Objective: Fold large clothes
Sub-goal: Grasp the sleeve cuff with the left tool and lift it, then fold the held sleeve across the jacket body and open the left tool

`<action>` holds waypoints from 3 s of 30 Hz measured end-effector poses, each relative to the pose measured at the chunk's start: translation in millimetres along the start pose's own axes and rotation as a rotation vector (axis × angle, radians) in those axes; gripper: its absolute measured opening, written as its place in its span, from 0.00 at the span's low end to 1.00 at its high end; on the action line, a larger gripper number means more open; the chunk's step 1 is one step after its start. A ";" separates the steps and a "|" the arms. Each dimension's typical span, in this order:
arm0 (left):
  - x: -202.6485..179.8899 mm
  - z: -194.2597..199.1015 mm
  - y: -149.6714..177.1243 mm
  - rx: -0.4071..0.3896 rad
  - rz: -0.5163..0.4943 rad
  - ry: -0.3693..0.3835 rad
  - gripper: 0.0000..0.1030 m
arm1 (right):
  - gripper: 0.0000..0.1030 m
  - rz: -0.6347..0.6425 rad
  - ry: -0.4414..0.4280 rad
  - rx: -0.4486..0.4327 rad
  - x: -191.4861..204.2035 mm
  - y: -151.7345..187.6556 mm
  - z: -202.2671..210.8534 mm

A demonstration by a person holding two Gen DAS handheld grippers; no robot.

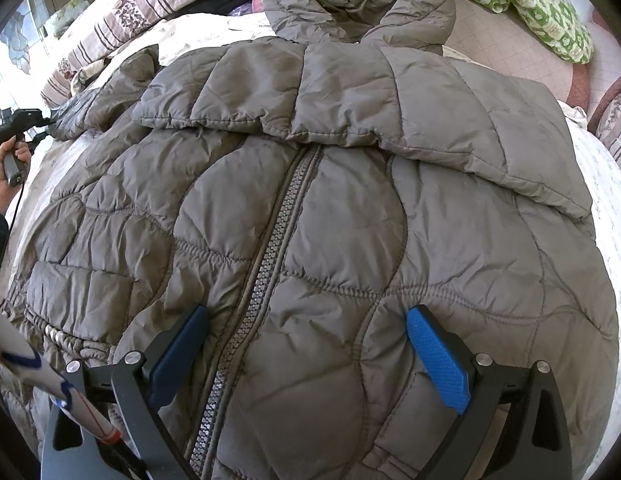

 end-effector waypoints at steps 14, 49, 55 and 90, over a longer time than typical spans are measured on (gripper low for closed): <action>-140.2 120.8 46.0 -0.090 -0.296 0.118 0.17 | 0.95 -0.096 -0.026 -0.151 -28.5 -20.3 51.1; -445.0 212.3 323.5 0.023 -0.777 0.224 0.17 | 0.95 -0.421 -0.154 -0.322 -155.6 -4.2 102.4; -458.5 186.1 395.9 0.110 -0.814 0.244 0.17 | 0.95 -0.489 -0.176 -0.324 -176.7 2.4 102.7; -345.7 69.8 409.7 0.243 -0.920 -0.036 0.46 | 0.67 -0.457 -0.154 -0.395 -177.2 -25.6 106.3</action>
Point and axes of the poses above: each gripper's, at about its wrist camera, not at the fingertips, and z roughly against the way its jaws point, x to its left, y to its underside, the point moved 8 cm from there along -z, roughly the way its jaws point, and after that the axes turned 8 degrees about x, right-handed, at the moved point
